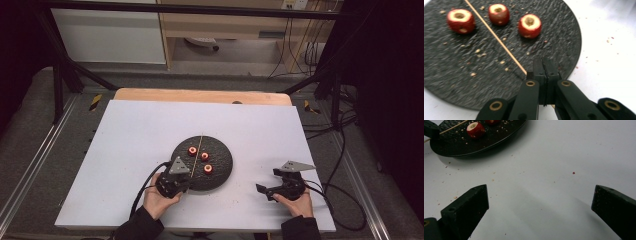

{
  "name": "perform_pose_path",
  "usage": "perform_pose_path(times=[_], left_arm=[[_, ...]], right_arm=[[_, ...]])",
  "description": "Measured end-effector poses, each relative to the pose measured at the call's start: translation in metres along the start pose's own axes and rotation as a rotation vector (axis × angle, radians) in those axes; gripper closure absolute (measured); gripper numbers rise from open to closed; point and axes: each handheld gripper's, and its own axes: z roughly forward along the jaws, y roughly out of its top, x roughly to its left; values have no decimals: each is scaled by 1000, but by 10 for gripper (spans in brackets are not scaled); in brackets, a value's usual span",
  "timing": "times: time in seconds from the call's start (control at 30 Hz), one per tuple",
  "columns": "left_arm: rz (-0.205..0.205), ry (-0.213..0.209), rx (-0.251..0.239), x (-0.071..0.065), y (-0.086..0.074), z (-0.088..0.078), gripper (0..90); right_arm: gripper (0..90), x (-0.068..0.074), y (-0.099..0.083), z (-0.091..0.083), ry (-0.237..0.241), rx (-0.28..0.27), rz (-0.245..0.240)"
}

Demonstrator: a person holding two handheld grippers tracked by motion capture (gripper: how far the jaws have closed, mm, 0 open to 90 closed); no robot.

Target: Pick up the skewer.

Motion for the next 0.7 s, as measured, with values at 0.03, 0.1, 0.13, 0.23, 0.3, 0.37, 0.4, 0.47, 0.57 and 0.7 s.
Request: perform_pose_path(times=[0.03, 0.1, 0.13, 0.23, 0.3, 0.37, 0.4, 0.47, 0.57, 0.7], left_arm=[[1, 9, 3, 2, -1, -2, 896], [-2, 25, 8, 4, -2, -4, 896], [-6, 34, 12, 6, -3, -5, 897], [-18, 49, 12, 11, -5, -7, 897], [-26, 53, 10, 13, -6, -9, 896], [-31, 55, 3, 15, -6, -11, 896], [-32, 56, -3, 15, -6, -12, 896], [-37, 61, -13, 16, -3, -15, 872], [-49, 84, -3, 18, 5, -18, 738], [-65, 114, 45, 21, 16, -15, 606]], right_arm=[[17, 0, 0, 0, 0, 0, 1], [17, 0, 0, 0, 0, 0, 0], [16, 0, 0, 0, -1, 0, -2], [16, 0, 0, 0, 0, 1, 2], [16, 0, 0, 0, 0, 0, -2], [16, 0, 0, 0, 0, 1, 0], [16, 0, 0, 0, 1, 0, 3], [16, 0, 0, 0, 2, -1, 5], [16, 0, 0, 0, 3, -1, 4], [16, 0, 0, 0, 4, -1, 4]])
